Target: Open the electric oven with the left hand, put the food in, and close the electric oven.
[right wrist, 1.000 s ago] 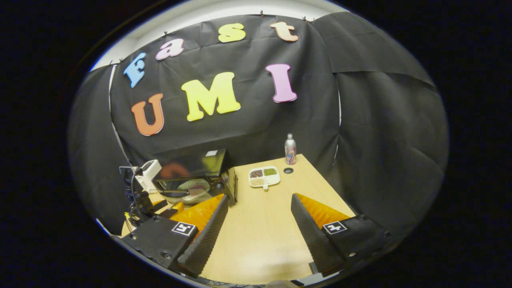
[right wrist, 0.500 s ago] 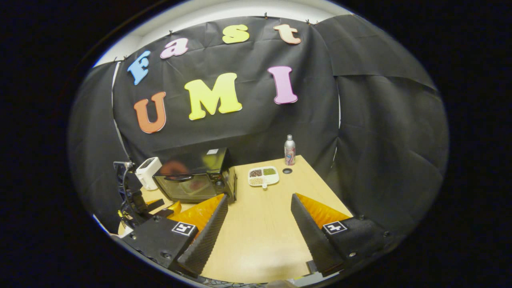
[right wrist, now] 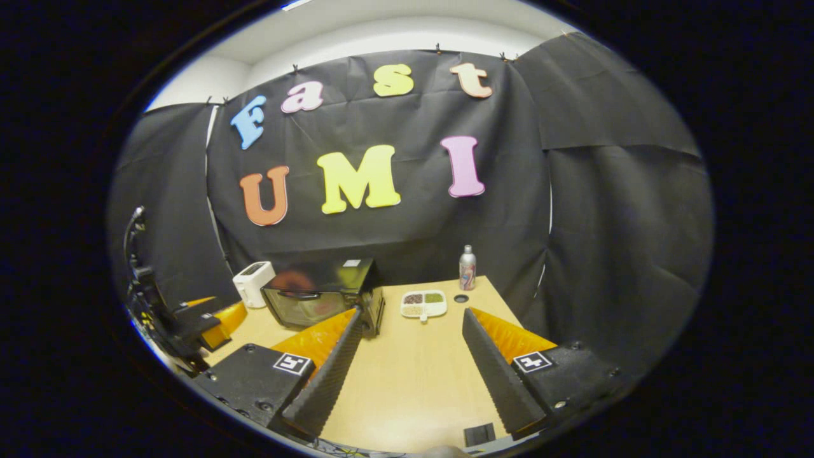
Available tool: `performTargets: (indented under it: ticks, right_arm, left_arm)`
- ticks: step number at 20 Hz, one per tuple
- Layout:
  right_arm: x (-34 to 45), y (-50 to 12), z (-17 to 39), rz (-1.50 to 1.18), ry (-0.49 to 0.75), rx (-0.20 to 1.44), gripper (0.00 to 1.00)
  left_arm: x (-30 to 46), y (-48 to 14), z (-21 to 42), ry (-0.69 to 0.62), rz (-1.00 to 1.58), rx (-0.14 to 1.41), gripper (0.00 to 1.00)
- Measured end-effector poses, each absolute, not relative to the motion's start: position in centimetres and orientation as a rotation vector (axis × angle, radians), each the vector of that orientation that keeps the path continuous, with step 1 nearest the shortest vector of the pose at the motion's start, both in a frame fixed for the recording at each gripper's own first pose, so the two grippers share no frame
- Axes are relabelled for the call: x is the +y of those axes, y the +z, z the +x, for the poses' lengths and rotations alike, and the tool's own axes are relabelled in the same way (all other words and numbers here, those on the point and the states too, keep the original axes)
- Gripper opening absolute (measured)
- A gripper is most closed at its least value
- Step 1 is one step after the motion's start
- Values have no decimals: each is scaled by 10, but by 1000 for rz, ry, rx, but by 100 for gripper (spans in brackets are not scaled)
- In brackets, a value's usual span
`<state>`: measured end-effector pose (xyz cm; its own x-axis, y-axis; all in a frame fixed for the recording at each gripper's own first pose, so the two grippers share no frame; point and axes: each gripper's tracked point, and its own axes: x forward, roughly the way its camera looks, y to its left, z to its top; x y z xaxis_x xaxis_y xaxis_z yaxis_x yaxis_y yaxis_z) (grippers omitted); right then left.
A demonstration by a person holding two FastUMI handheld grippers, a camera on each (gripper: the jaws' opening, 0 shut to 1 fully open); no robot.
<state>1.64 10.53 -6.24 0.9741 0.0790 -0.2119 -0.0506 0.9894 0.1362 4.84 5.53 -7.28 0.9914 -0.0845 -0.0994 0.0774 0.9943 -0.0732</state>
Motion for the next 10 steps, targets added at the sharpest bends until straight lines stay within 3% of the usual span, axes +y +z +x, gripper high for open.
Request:
performTargets:
  ticks: [1,3,10]
  right_arm:
    - [101,-57,11,120,78,201,100]
    - [88,-49,1,107,90,175,95]
    - [67,-47,-34,60,123,125,96]
  left_arm:
    - [53,-56,33,-72,-66,75,97]
    - [47,-30,3,-54,-49,32,96]
    - [34,4,-74,2,-43,-33,97]
